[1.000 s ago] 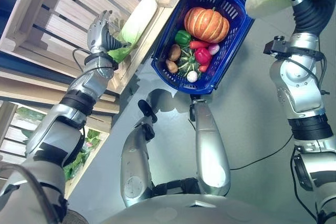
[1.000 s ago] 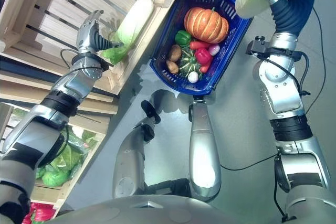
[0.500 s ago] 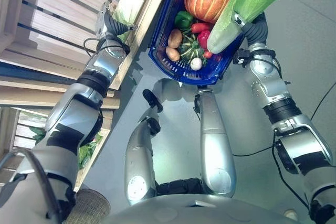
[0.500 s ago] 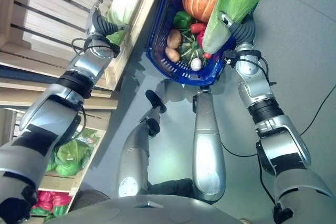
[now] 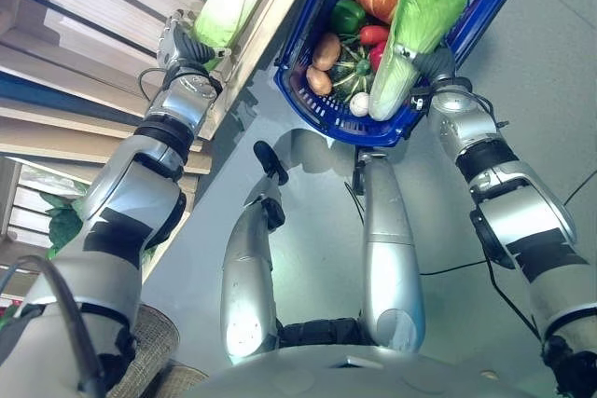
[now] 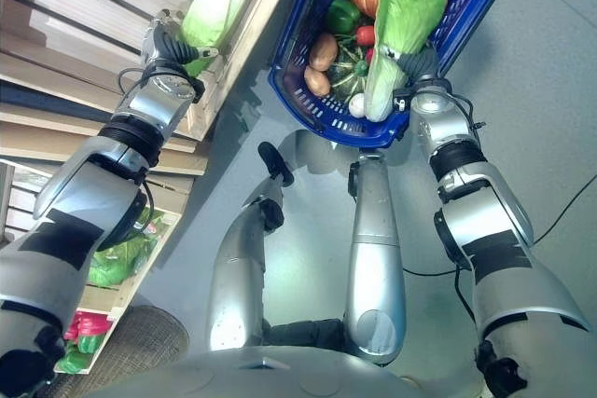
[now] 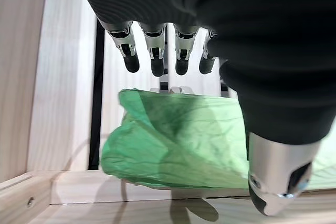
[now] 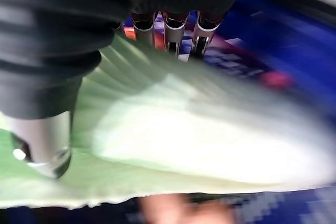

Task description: Pick up fruits and vegetables into the basket

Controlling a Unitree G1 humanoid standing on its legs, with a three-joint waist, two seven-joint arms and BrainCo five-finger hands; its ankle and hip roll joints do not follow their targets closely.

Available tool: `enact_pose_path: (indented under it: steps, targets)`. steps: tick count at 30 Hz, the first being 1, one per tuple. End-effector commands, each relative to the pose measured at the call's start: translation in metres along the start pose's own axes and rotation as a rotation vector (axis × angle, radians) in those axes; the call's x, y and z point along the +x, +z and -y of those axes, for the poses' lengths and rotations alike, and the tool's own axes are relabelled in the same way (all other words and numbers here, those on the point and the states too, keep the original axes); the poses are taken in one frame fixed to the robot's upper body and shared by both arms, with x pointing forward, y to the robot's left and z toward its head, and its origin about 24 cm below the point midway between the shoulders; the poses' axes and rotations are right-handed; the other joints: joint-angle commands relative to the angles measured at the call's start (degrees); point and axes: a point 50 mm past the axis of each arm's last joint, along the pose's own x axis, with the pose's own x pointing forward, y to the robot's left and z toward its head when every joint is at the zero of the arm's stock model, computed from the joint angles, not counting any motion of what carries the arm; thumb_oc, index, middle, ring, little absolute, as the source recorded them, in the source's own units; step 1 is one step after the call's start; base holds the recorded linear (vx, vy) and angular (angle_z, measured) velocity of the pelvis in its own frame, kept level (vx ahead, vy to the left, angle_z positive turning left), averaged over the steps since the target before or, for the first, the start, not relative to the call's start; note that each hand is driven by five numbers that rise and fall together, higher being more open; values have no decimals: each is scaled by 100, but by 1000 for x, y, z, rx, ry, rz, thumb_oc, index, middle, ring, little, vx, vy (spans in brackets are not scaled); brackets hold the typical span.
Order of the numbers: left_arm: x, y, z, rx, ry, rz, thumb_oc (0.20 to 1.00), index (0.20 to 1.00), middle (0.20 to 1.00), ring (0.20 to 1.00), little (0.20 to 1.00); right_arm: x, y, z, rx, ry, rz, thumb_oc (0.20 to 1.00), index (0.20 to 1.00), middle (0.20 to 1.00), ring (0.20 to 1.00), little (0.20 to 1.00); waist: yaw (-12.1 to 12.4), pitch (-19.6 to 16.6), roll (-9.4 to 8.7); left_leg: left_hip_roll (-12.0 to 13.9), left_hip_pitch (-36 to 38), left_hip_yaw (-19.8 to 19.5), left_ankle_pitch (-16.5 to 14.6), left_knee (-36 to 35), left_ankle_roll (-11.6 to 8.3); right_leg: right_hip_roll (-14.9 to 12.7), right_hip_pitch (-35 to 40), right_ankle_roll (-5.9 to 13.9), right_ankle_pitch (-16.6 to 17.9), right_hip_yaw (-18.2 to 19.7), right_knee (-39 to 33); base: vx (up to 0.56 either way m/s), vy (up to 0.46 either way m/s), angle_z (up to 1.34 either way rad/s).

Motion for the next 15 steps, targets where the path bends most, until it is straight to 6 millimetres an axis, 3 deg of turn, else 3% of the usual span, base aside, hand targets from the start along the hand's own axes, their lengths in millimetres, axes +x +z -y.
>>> enact_pose_path:
  steps: [1, 8, 15]
  targets:
    - [6, -2, -11, 33, 24, -45, 1000, 1000, 1000, 1000, 1000, 1, -9, 6, -77, -32, -61, 1000, 1000, 1000, 1000, 1000, -110, -254, 369, 70, -593, -193, -914, 1263, -111, 302, 76, 340, -78, 127, -361, -4, -53, 10]
    - [11, 1, -28, 114, 79, -40, 1000, 1000, 1000, 1000, 1000, -4, -7, 4, -158, -36, 28, 1000, 1000, 1000, 1000, 1000, -257, -254, 227, 125, -741, -188, -914, 1284, -98, 424, -34, 367, -15, 208, -401, 2, -8, -1]
    - [14, -15, -42, 154, 140, -59, 1000, 1000, 1000, 1000, 1000, -43, -12, -18, -98, 88, 276, 1000, 1000, 1000, 1000, 1000, -658, -254, -56, 189, -759, -91, -958, 1258, -154, 551, -65, 425, 37, 358, -515, 6, 15, -7]
